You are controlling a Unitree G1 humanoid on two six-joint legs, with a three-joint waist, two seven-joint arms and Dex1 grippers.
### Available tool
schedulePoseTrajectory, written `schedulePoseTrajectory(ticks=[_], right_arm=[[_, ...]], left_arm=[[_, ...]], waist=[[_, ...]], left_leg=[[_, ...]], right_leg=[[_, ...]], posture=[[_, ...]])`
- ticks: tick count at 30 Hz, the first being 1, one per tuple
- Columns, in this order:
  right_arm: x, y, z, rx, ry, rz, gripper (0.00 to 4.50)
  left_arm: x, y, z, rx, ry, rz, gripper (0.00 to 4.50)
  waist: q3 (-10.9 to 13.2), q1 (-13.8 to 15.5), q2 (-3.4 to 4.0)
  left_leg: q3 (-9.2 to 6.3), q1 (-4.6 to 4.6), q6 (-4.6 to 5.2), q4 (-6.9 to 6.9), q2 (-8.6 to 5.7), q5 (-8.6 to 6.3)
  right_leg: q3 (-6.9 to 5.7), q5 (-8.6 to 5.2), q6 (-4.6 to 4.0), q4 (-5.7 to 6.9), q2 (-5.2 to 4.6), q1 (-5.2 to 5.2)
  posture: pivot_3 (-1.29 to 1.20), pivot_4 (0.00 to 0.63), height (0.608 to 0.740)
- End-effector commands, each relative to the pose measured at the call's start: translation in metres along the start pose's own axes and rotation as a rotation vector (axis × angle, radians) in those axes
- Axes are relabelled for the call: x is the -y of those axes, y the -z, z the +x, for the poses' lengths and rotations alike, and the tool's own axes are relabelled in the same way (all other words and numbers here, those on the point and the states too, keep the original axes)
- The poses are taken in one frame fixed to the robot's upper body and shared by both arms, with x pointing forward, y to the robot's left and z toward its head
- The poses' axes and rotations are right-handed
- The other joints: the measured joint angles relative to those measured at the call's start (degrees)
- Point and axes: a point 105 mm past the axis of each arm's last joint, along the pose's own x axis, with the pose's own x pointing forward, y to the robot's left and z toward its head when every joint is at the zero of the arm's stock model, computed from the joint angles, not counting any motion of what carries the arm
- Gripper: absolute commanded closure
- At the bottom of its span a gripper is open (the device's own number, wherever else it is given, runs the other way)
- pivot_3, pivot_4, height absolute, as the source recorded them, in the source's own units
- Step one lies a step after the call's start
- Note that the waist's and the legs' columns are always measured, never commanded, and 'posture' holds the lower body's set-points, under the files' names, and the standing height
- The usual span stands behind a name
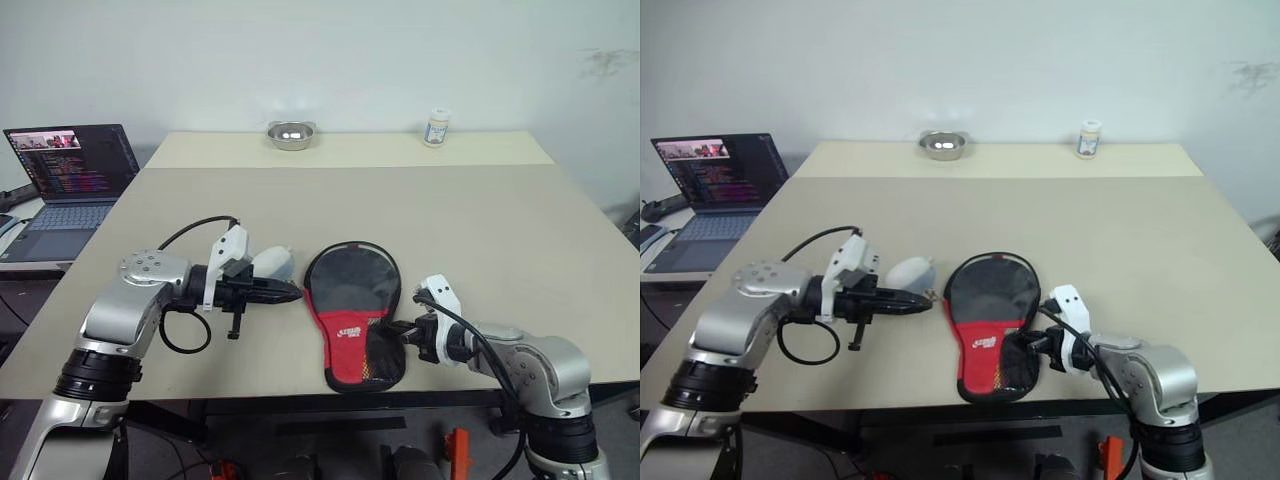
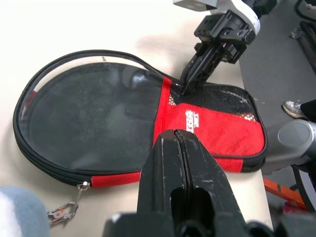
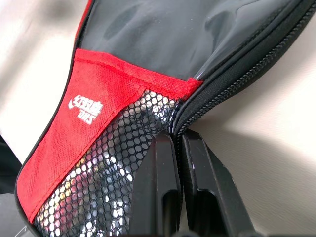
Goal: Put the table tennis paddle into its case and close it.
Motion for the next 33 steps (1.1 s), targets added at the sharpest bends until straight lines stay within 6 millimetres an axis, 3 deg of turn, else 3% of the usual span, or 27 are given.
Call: schedulePoseTrajectory(ticks=[1, 8, 9, 11, 21, 22, 25, 27, 31, 33], right_arm=[[0.000, -0.008, -0.007, 0.022, 0.003, -0.034, 4.48], [-0.001, -0.008, -0.002, 0.029, 0.008, -0.033, 4.48], [0.003, -0.010, -0.002, 0.037, 0.031, -0.044, 3.97], [0.002, -0.011, -0.005, 0.030, 0.026, -0.089, 3.43], [-0.034, -0.005, -0.033, -0.063, -0.203, -0.356, 0.04], [-0.035, -0.005, -0.036, -0.068, -0.215, -0.388, 0.04], [-0.024, -0.033, -0.054, -0.007, -0.195, -0.518, 0.04], [-0.026, -0.055, -0.054, 0.083, -0.209, -0.537, 0.04], [-0.034, -0.077, -0.029, 0.181, -0.233, -0.541, 0.04], [-0.044, -0.082, -0.010, 0.223, -0.263, -0.526, 0.00]], left_arm=[[-0.001, -0.007, -0.002, 0.011, 0.000, 0.038, 4.50], [-0.003, -0.007, -0.002, 0.013, -0.010, 0.041, 4.50], [-0.003, -0.007, -0.002, 0.013, -0.011, 0.041, 4.50], [-0.004, -0.007, -0.002, 0.014, -0.014, 0.041, 4.50], [-0.006, -0.009, -0.002, 0.020, -0.038, 0.043, 4.50], [-0.007, -0.009, -0.003, 0.021, -0.041, 0.042, 4.50], [-0.013, -0.008, -0.009, 0.024, -0.085, 0.021, 4.50], [-0.016, -0.004, -0.014, 0.003, -0.099, 0.003, 4.50], [-0.023, 0.003, -0.022, -0.018, -0.145, -0.009, 4.50], [-0.032, 0.004, -0.028, -0.001, -0.207, -0.015, 4.12]], waist=[[0.0, 0.0, 0.00], [0.0, 0.0, 0.00], [0.0, 0.0, 0.00], [0.0, 0.0, 0.01], [0.1, 0.0, 0.00], [0.1, 0.0, 0.00], [0.1, 0.0, 0.02], [0.1, -0.2, -0.01], [0.1, -0.3, 0.00], [0.2, -0.1, 0.00]], left_leg=[[0.00, 0.00, 0.00, 0.00, 0.00, 0.00], [0.00, 0.00, 0.01, 0.00, 0.01, 0.00], [0.00, 0.00, 0.01, 0.00, 0.01, 0.00], [0.01, 0.00, 0.01, 0.00, 0.00, 0.00], [-0.02, -0.01, 0.03, 0.01, 0.02, -0.01], [-0.02, -0.01, 0.04, 0.02, 0.00, -0.02], [-0.10, 0.02, 0.08, 0.03, -0.01, -0.04], [-0.10, 0.09, 0.08, 0.03, 0.02, -0.04], [-0.07, 0.18, 0.07, -0.01, 0.25, -0.04], [-0.07, 0.17, 0.06, -0.02, 0.28, -0.04]], right_leg=[[0.00, 0.00, 0.00, 0.00, 0.00, 0.00], [0.00, 0.00, 0.00, -0.01, 0.00, 0.00], [0.00, 0.00, 0.00, -0.01, 0.00, 0.00], [0.00, 0.00, 0.00, 0.00, 0.00, 0.00], [-0.05, -0.01, 0.01, -0.05, 0.00, 0.06], [-0.07, -0.01, 0.02, -0.08, -0.02, 0.09], [-0.19, -0.01, 0.04, -0.19, -0.02, 0.25], [-0.19, -0.01, 0.04, -0.19, -0.02, 0.30], [-0.17, 0.03, -0.04, -0.19, 0.18, 0.34], [-0.21, 0.04, -0.07, -0.21, 0.20, 0.34]], posture=[[0.00, 0.150, 0.740], [0.00, 0.150, 0.740], [0.00, 0.150, 0.740], [0.00, 0.150, 0.740], [0.00, 0.150, 0.740], [0.00, 0.150, 0.740], [0.00, 0.150, 0.740], [0.00, 0.150, 0.740], [0.00, 0.150, 0.740], [0.00, 0.150, 0.740]])
